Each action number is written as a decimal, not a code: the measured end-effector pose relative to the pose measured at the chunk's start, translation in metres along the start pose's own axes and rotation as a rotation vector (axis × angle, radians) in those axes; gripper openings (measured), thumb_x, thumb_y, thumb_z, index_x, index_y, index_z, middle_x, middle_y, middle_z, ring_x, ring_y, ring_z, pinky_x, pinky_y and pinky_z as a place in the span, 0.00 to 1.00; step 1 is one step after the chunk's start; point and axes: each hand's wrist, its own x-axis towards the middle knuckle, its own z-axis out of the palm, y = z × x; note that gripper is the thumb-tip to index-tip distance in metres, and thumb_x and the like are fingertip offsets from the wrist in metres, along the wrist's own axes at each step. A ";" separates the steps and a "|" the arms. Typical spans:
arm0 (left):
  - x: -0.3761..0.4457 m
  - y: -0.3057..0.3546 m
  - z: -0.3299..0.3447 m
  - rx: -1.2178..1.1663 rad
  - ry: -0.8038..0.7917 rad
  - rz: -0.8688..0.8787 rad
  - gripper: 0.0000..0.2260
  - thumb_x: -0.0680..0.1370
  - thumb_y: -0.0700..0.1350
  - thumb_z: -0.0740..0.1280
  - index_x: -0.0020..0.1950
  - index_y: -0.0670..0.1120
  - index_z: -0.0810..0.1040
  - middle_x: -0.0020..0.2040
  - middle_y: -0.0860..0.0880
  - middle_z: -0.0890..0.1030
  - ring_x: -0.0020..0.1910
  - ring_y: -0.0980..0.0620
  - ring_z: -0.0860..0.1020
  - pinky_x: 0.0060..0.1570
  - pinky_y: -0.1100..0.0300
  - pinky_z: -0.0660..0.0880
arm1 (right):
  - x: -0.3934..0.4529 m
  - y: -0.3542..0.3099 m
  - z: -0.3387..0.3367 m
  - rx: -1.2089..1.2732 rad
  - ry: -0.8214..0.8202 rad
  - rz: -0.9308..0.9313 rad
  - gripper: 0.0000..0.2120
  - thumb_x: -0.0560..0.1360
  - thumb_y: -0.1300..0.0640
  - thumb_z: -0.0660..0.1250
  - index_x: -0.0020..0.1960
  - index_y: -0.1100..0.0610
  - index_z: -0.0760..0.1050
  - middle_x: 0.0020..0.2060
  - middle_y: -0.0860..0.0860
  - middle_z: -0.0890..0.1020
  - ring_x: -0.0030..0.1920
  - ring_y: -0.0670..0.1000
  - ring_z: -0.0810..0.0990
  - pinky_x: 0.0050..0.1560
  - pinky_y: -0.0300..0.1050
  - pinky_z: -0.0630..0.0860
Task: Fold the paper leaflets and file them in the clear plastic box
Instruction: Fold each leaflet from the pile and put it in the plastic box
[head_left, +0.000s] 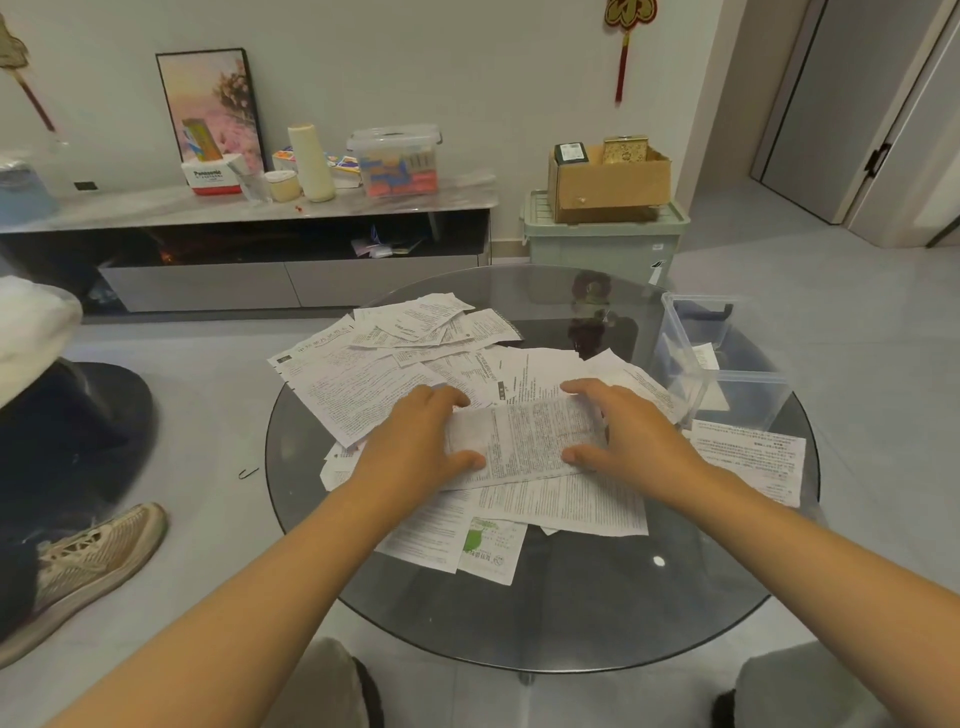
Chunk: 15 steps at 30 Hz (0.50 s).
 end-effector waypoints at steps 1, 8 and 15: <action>0.000 0.002 0.002 0.084 0.019 0.022 0.28 0.71 0.54 0.72 0.69 0.54 0.67 0.65 0.52 0.68 0.64 0.52 0.66 0.63 0.55 0.65 | 0.000 -0.001 0.003 -0.029 -0.006 0.008 0.33 0.72 0.51 0.71 0.72 0.44 0.60 0.62 0.49 0.70 0.57 0.50 0.72 0.53 0.42 0.69; 0.000 0.013 0.017 0.337 -0.011 0.213 0.21 0.74 0.58 0.66 0.67 0.62 0.70 0.72 0.54 0.60 0.73 0.53 0.54 0.70 0.51 0.39 | -0.004 -0.008 0.021 -0.406 0.033 -0.064 0.23 0.75 0.40 0.62 0.69 0.37 0.64 0.70 0.50 0.56 0.69 0.53 0.56 0.67 0.48 0.57; 0.001 0.004 0.016 0.185 -0.208 0.058 0.19 0.76 0.56 0.65 0.67 0.65 0.69 0.66 0.56 0.66 0.68 0.55 0.60 0.68 0.54 0.46 | 0.001 -0.001 0.016 -0.434 -0.005 0.004 0.21 0.75 0.43 0.63 0.67 0.32 0.65 0.72 0.48 0.55 0.71 0.55 0.53 0.69 0.51 0.51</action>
